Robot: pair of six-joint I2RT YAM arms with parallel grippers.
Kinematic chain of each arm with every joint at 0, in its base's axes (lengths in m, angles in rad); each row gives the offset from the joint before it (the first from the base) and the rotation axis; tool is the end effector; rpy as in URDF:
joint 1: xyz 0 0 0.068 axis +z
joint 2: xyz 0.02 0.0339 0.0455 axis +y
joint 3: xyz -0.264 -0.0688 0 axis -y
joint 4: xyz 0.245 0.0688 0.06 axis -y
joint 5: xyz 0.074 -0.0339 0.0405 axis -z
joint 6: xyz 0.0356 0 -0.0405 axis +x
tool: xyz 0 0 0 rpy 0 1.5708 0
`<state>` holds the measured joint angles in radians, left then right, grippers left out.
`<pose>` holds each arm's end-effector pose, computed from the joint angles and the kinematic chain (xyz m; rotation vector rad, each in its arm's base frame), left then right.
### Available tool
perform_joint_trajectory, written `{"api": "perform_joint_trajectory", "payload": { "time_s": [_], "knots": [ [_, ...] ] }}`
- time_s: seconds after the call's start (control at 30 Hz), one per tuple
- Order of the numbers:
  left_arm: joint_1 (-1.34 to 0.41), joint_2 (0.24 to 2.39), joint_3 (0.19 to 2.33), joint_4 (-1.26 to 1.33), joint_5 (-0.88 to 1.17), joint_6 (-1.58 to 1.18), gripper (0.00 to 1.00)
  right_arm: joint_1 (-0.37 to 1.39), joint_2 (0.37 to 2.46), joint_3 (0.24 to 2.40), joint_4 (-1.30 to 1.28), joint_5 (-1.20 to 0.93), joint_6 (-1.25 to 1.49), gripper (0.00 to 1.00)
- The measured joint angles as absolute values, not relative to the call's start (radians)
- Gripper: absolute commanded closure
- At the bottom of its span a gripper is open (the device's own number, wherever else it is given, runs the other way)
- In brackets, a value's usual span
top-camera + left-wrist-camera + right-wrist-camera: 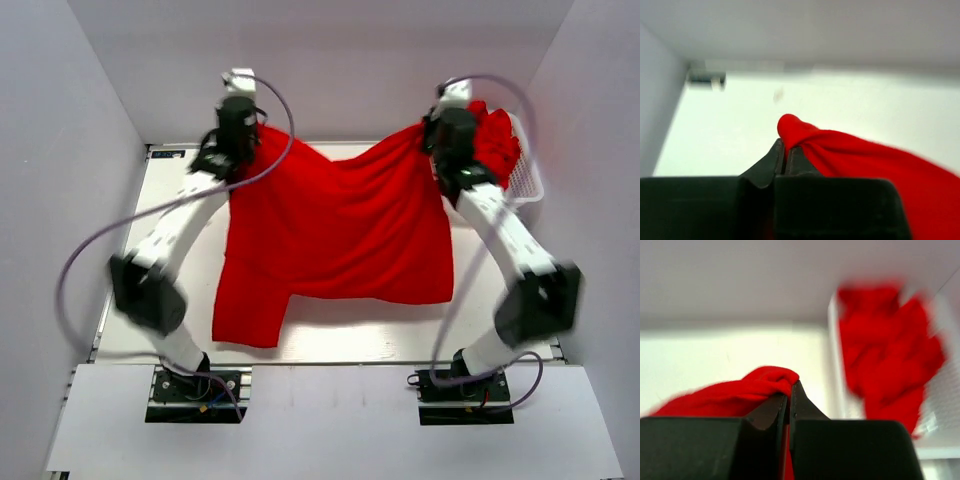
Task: Fold and stack the t-shirts
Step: Flatten out the tshirt
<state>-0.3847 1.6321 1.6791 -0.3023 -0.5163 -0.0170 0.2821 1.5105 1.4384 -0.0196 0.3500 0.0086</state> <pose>0.3585 -0.1262 0.4219 -0.0312 1.7957 0.1841 0.3489 0.0884 0.4094 0.0384 1.6569 -0.0701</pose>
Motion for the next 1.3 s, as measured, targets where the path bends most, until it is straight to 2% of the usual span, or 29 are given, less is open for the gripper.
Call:
{"api": "perform_joint_trajectory", "payload": {
  "time_s": [0.03, 0.07, 0.1, 0.13, 0.17, 0.27, 0.37, 0.47, 0.63, 0.77, 0.97, 1.1, 1.3],
  "knots": [
    [-0.366, 1.729, 1.685, -0.316, -0.524, -0.045, 0.65, 0.274, 1.599, 1.446, -0.032, 0.336, 0.033, 0.86],
    [-0.343, 1.831, 1.713, -0.365, -0.529, -0.073, 0.49, 0.266, 1.697, 1.470, -0.052, 0.315, 0.057, 0.63],
    [-0.320, 1.938, 1.749, -0.404, -0.530, -0.094, 0.25, 0.258, 1.793, 1.506, -0.075, 0.294, 0.082, 0.26],
    [-0.294, 2.054, 1.831, -0.477, -0.523, -0.125, 0.06, 0.249, 1.891, 1.561, -0.114, 0.272, 0.099, 0.14],
    [-0.270, 2.159, 1.915, -0.518, -0.514, -0.141, 0.00, 0.241, 1.979, 1.629, -0.145, 0.250, 0.104, 0.10],
    [-0.205, 2.408, 2.145, -0.637, -0.457, -0.197, 0.00, 0.223, 2.180, 1.833, -0.261, 0.207, 0.124, 0.10],
    [-0.159, 2.452, 2.169, -0.681, -0.400, -0.207, 0.00, 0.216, 2.241, 1.927, -0.315, 0.188, 0.128, 0.10],
    [-0.147, 2.352, 2.047, -0.641, -0.355, -0.207, 0.00, 0.213, 2.179, 1.892, -0.327, 0.158, 0.130, 0.10],
    [-0.172, 2.084, 1.819, -0.584, -0.298, -0.210, 0.00, 0.218, 1.967, 1.679, -0.286, 0.065, 0.160, 0.10],
    [-0.194, 1.935, 1.721, -0.568, -0.261, -0.234, 0.00, 0.227, 1.828, 1.511, -0.263, -0.016, 0.194, 0.10],
    [-0.201, 1.791, 1.422, -0.514, -0.160, -0.290, 0.00, 0.248, 1.752, 1.296, -0.237, -0.090, 0.221, 0.10],
    [-0.200, 1.786, 1.295, -0.503, -0.099, -0.313, 0.00, 0.273, 1.806, 1.330, -0.270, -0.050, 0.221, 0.10],
    [-0.200, 1.822, 1.289, -0.457, -0.045, -0.333, 0.00, 0.296, 2.004, 1.631, -0.310, 0.089, 0.222, 0.10]
  ]
}}
